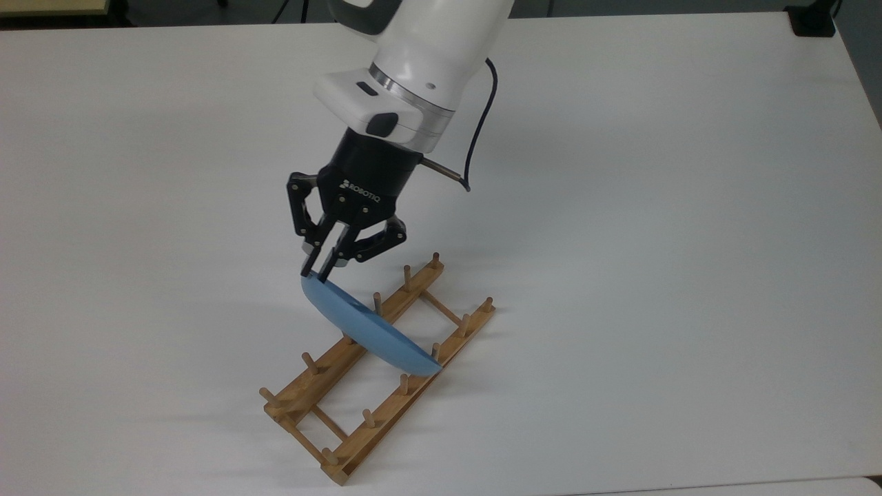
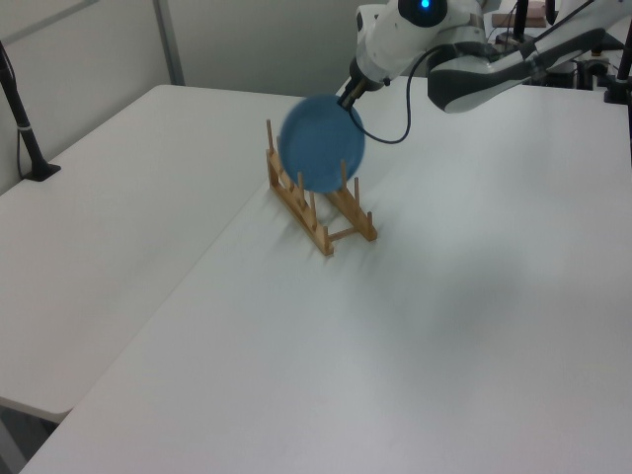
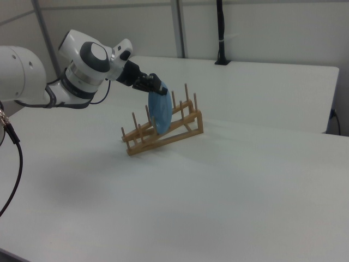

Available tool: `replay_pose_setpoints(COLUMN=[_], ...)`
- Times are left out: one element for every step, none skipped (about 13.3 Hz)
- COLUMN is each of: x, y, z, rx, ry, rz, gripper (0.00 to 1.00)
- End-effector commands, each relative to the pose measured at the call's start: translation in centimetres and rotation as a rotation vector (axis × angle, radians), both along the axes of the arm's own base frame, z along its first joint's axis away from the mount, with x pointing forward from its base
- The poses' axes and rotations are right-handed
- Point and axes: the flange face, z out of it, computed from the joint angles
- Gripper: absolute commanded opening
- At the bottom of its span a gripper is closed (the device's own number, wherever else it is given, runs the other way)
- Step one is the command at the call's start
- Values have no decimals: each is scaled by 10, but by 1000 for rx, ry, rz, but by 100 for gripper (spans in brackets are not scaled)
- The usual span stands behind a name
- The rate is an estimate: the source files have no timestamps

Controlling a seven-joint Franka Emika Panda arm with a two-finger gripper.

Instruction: Place plate in plate rack

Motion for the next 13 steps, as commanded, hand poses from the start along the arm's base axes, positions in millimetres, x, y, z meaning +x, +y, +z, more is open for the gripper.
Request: replay_pose_setpoints(x=[-6,-6,-6,-6,-6,-8,-9,-10,-12,-15,-19,-23,-32], y=[12,10,12,12,12,15,16,23,31,31,32,40,46], z=[-2,-2,0,0,3,8,12,13,15,20,23,26,33], rx=[-1,0,1,4,7,16,39,75,106,137,184,238,284], ry=[-14,-14,-16,-16,-21,-28,-36,-39,-30,-14,10,37,108], rz=[14,10,12,11,8,5,-7,-17,-23,-59,-98,-117,-125], gripper=[38,45,45,48,54,59,62,68,69,75,94,100,100])
